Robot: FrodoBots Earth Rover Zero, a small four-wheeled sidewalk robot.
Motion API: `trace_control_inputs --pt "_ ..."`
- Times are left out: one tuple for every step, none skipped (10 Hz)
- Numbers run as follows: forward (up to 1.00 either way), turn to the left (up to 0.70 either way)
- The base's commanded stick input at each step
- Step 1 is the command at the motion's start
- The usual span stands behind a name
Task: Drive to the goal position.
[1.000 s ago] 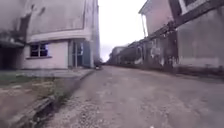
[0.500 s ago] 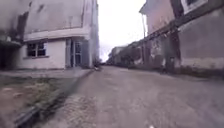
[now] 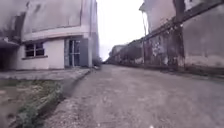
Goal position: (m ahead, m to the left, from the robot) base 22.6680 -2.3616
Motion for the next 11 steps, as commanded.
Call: trace_control_inputs --pt "0.50 0.00" --pt "0.50 0.00" --pt "0.50 0.00" --pt "0.50 0.00" --pt "0.50 0.00" --pt "0.50 0.00" --pt "0.50 0.00" --pt "0.50 0.00" --pt "0.50 0.00" --pt "0.50 0.00" --pt "0.50 0.00"
